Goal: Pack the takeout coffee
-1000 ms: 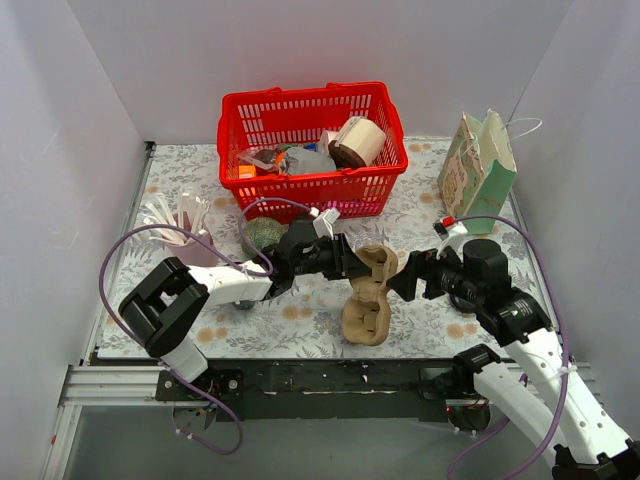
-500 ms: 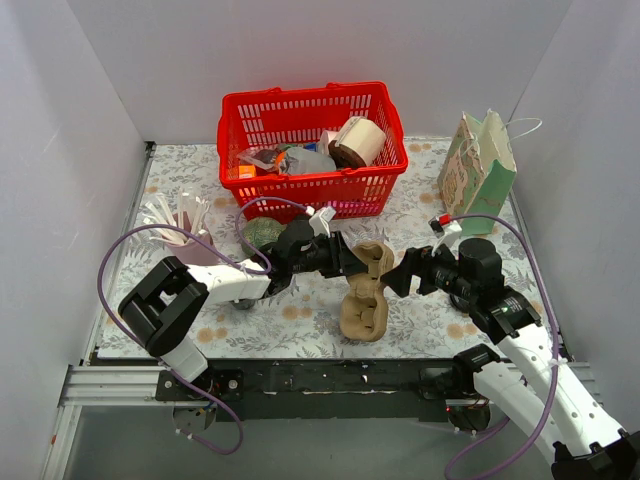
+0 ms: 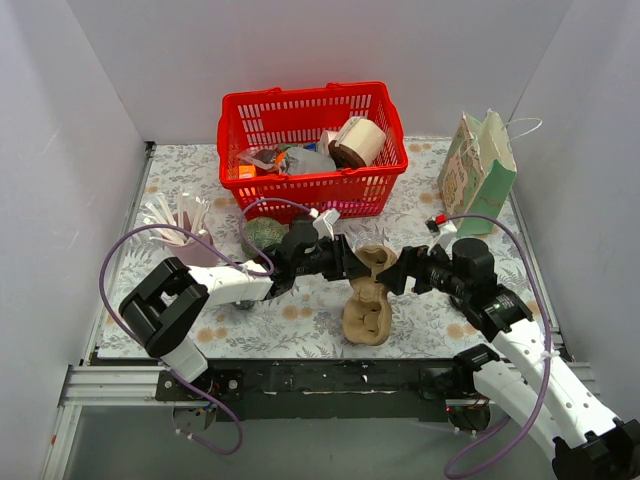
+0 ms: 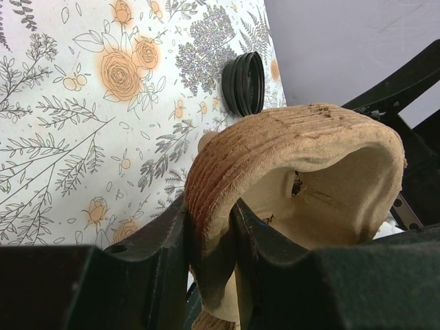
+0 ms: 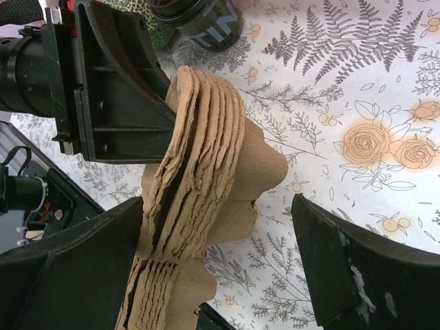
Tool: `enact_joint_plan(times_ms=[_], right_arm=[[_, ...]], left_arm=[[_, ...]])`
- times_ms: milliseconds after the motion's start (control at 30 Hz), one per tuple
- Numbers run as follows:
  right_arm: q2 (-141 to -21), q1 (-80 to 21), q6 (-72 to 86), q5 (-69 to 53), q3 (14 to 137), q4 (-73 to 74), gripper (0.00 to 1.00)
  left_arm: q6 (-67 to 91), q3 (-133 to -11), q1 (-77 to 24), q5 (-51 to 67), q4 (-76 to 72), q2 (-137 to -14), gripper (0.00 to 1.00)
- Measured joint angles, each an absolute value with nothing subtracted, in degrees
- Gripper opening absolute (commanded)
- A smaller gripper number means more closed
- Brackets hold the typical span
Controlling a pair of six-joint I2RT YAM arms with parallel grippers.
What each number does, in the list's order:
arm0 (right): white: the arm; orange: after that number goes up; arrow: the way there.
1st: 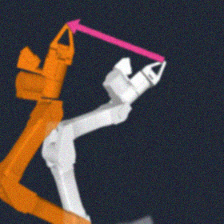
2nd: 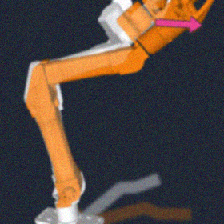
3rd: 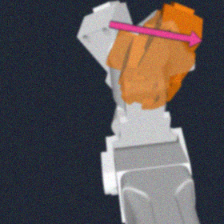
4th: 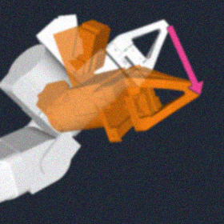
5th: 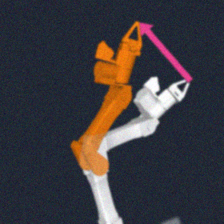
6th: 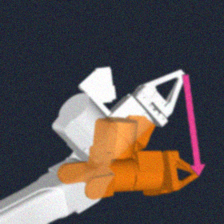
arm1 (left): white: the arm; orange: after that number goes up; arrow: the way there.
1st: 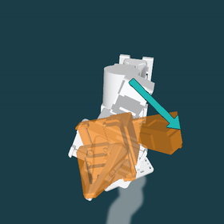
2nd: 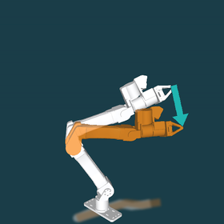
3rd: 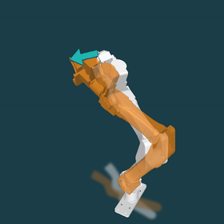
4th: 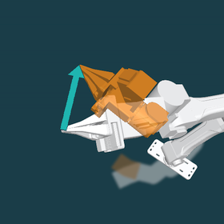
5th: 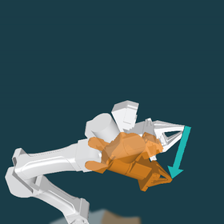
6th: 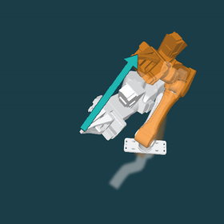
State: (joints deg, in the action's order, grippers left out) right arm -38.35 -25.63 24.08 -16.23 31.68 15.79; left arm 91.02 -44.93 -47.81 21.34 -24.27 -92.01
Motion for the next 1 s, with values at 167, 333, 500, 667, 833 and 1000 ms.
enact_joint_plan(times_ms=[167, 333, 500, 667, 833, 1000], right_arm=[[-37.32, -25.67, 24.08, -13.8, 32.38, 18.04, 0.96], [-37.08, -25.85, 24.23, -9.43, 36.27, 22.72, 0.96], [-37.1, -25.85, 23.94, -7.18, 38.72, 25.65, 0.96], [-37.12, -25.85, 23.59, -6.48, 39.24, 27.55, 0.96], [-37.23, -25.85, 23.09, -6.57, 39.42, 28.6, 0.95], [-37.39, -25.85, 22.04, -7.03, 39.88, 30.13, 0.95]], left_arm=[[91.09, -44.99, -47.88, 20.78, -23.97, -92.01, 0.0], [91.07, -45.65, -48.14, 20.32, -23.88, -92.01, 0.0], [90.83, -46.22, -48.14, 20.05, -22.87, -92.01, 0.0], [90.76, -46.24, -48.25, 19.79, -21.85, -92.01, 0.0], [90.32, -46.24, -48.29, 19.25, -20.73, -92.01, 0.0], [90.04, -46.44, -48.27, 18.31, -19.68, -92.01, 0.0]])
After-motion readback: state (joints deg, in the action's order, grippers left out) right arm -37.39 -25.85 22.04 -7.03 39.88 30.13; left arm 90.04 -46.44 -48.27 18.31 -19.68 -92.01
